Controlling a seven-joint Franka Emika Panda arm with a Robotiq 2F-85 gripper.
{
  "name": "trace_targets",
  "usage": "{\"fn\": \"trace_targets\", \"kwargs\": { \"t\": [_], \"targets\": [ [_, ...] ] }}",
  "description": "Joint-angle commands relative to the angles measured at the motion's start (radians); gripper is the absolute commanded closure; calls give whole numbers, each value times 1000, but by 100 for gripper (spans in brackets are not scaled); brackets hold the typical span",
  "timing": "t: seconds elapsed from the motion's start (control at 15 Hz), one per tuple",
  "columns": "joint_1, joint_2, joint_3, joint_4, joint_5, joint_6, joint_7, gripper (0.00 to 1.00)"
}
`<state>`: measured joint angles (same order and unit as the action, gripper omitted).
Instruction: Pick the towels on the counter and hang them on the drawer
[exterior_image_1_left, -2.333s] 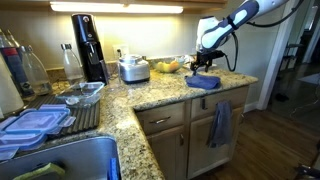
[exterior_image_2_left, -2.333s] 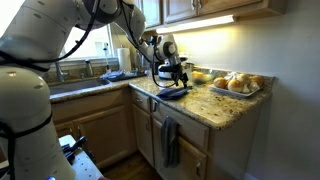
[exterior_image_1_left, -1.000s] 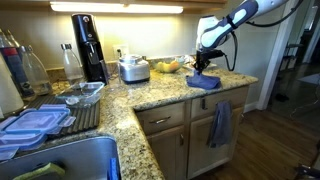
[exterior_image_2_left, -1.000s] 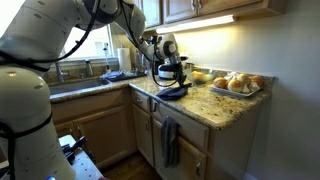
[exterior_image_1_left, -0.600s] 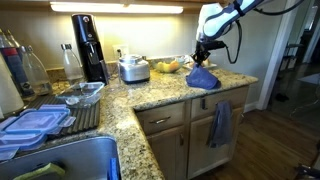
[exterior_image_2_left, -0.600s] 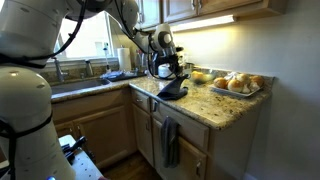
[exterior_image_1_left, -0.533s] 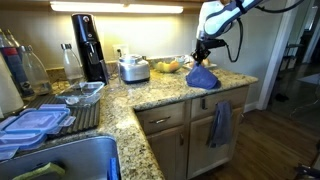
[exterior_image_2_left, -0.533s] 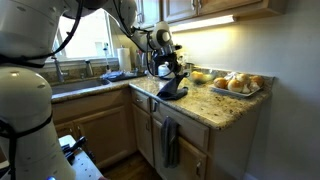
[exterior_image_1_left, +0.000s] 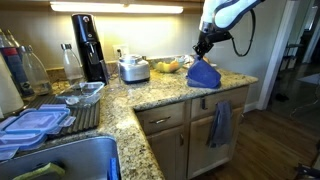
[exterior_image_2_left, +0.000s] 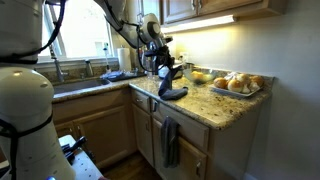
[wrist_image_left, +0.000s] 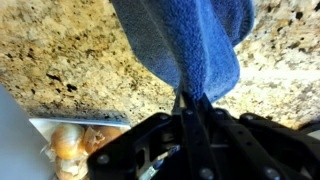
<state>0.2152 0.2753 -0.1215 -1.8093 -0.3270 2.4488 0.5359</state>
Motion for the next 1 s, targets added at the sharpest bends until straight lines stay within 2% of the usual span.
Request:
{"fn": "trace_targets", "kwargs": {
  "t": [0.0, 0.2, 0.27, 0.73, 0.8, 0.93],
  "targets": [
    [29, -114, 6, -162, -145, 97, 141, 93],
    [33, -147, 34, -230, -229, 149, 239, 94],
    [4, -74, 52, -132, -177, 100, 169, 92],
    [9, -94, 63, -172, -201, 120, 203, 92],
    [9, -94, 63, -172, -201, 120, 203, 95],
    [18, -150, 70, -231, -228, 123, 208, 95]
  ]
}}
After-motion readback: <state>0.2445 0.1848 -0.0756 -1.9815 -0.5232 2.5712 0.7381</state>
